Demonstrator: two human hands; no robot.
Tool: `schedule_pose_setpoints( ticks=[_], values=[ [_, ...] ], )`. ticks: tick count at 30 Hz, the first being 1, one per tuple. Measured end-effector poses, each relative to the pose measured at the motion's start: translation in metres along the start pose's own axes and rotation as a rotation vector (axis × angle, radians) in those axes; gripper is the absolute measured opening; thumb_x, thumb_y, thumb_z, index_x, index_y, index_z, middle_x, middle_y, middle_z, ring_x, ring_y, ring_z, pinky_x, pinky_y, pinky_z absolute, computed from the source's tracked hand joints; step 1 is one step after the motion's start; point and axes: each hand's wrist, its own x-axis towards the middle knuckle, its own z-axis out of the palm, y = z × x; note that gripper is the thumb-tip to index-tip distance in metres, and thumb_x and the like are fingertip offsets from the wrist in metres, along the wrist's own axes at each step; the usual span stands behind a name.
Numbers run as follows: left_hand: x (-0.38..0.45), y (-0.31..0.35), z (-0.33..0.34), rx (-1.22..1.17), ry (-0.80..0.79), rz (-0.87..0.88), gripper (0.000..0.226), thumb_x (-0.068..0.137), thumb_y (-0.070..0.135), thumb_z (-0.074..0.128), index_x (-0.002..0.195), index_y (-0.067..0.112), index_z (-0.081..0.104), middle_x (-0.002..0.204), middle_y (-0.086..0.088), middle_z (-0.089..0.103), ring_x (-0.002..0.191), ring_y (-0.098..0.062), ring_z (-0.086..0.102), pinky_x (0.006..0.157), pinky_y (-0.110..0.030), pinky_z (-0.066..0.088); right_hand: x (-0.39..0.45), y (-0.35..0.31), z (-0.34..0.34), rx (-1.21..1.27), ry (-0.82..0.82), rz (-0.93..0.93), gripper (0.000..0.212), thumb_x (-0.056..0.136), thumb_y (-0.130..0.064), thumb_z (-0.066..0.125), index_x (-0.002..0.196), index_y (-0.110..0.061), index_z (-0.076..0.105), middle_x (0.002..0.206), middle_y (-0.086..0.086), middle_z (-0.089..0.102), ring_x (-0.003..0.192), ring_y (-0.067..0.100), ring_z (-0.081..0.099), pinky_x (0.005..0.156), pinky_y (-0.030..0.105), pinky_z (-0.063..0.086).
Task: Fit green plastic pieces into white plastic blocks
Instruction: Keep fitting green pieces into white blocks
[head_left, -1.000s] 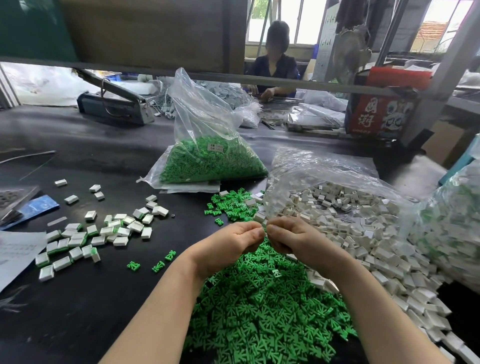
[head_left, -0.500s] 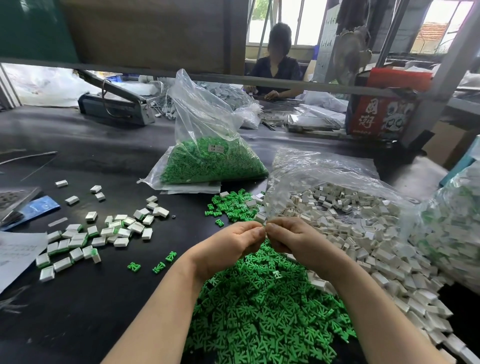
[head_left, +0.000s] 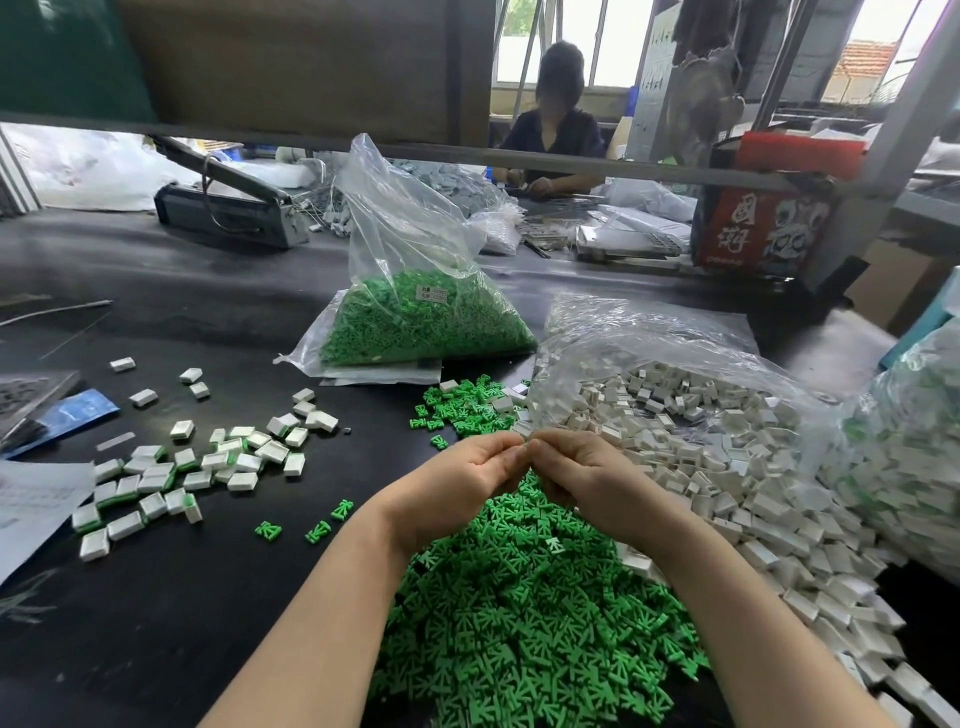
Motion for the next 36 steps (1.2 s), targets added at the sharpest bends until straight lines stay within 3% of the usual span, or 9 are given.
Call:
schedule_pose_setpoints(
  ticks=[4,8,12,15,18,21,25,31,36],
  values=[
    [0.002,0.003,-0.002,-0.077,0.088,0.113,0.021,0.102,0.02,0.046,0.094,0.02,0.064,0.073,0.017,0.059,0.073,0.002,0.053,0.073,-0.013,0.046,0.001,-0.005,0.006,0.235,0.055,-0.067,0.039,0.097,-0.043,0.044,0.076,-0.012,0.054,0.058,-0.004,0.04,0.053,0.01,0.032,0.051,0.024,0.026],
    [0.003,0.005,-0.004,0.001,0.233,0.242,0.025,0.095,0.032,0.05,0.096,0.014,0.067,0.072,0.02,0.059,0.068,0.005,0.051,0.067,-0.007,0.04,0.003,-0.008,0.003,0.461,0.117,0.074,0.054,0.091,-0.06,0.033,0.072,-0.013,0.052,0.06,0.003,0.05,0.052,0.015,0.04,0.052,0.029,0.029],
    [0.005,0.004,-0.002,-0.009,0.275,0.248,0.029,0.092,0.034,0.054,0.112,0.022,0.071,0.113,0.0,0.066,0.107,-0.004,0.06,0.097,-0.017,0.043,0.004,-0.007,0.0,0.491,0.076,0.185,0.068,0.085,-0.069,0.03,0.077,-0.015,0.069,0.067,0.007,0.061,0.056,0.014,0.047,0.052,0.027,0.03],
    [0.004,0.003,0.001,0.076,0.282,0.216,0.035,0.089,0.039,0.055,0.119,0.028,0.068,0.122,-0.006,0.053,0.12,-0.01,0.052,0.099,-0.015,0.041,0.006,-0.008,0.004,0.569,0.019,0.17,0.062,0.086,-0.068,0.034,0.091,-0.019,0.071,0.075,0.007,0.067,0.06,0.011,0.052,0.053,0.025,0.032],
    [0.005,0.005,0.005,0.036,0.271,0.186,0.038,0.087,0.035,0.056,0.121,0.021,0.067,0.121,-0.009,0.051,0.112,-0.018,0.053,0.09,-0.021,0.048,0.007,-0.007,0.008,0.63,0.016,0.119,0.051,0.091,-0.06,0.043,0.095,-0.018,0.07,0.079,0.004,0.067,0.064,0.012,0.052,0.055,0.024,0.035],
    [0.004,0.007,0.008,0.04,0.289,0.217,0.031,0.091,0.028,0.057,0.119,0.018,0.067,0.114,-0.007,0.053,0.087,-0.004,0.055,0.08,-0.019,0.048,0.007,-0.006,0.009,0.686,0.043,0.085,0.046,0.09,-0.057,0.051,0.096,-0.016,0.072,0.077,0.002,0.065,0.064,0.011,0.051,0.055,0.024,0.035],
    [0.005,0.008,0.01,0.065,0.459,0.271,0.017,0.089,0.027,0.067,0.104,0.018,0.07,0.094,-0.01,0.061,0.069,-0.007,0.054,0.064,-0.018,0.044,0.006,-0.007,0.007,0.707,0.082,0.081,0.056,0.09,-0.054,0.053,0.11,-0.004,0.068,0.076,0.003,0.065,0.065,0.01,0.052,0.054,0.019,0.041],
    [0.007,0.006,0.011,0.117,0.574,0.294,0.005,0.09,0.016,0.07,0.095,0.016,0.071,0.089,-0.02,0.063,0.078,-0.042,0.057,0.062,-0.025,0.049,0.005,-0.013,0.01,0.628,0.14,0.053,0.043,0.083,-0.054,0.054,0.089,-0.017,0.074,0.073,-0.002,0.067,0.065,0.008,0.05,0.06,0.021,0.039],
    [0.005,0.007,0.013,0.066,0.555,0.31,0.006,0.086,0.018,0.069,0.091,0.016,0.071,0.089,-0.023,0.062,0.073,-0.036,0.057,0.066,-0.039,0.055,0.002,-0.017,0.012,0.635,0.133,0.054,0.036,0.082,-0.05,0.054,0.072,-0.023,0.076,0.069,-0.004,0.066,0.064,0.008,0.051,0.06,0.02,0.041]
  ],
)
